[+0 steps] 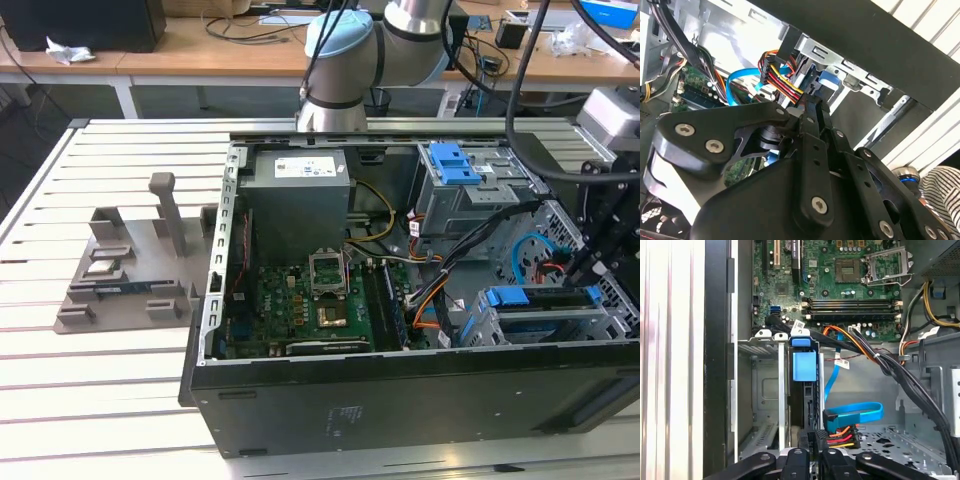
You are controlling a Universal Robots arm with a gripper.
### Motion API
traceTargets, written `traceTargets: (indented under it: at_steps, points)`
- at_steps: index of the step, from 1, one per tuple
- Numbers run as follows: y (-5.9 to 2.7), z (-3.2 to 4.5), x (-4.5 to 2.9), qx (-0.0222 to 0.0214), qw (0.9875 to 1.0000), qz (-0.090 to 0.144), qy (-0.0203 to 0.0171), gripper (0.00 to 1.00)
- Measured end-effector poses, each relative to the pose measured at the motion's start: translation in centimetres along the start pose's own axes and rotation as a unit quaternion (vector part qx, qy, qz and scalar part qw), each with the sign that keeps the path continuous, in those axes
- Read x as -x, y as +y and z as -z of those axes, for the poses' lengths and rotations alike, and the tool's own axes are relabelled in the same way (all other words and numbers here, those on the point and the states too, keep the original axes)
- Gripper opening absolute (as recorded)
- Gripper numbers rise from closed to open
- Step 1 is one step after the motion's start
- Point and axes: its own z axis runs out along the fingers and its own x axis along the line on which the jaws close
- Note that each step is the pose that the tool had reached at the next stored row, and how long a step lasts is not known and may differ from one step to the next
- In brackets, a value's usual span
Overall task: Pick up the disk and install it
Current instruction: 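Insert the first disk wire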
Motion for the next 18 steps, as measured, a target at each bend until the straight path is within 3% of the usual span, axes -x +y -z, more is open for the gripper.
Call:
traceTargets:
  at_steps: [18]
  points:
    - [0.22, -1.42, 0.24, -0.0001, 1.0000, 0.005, 0.0005, 0.16]
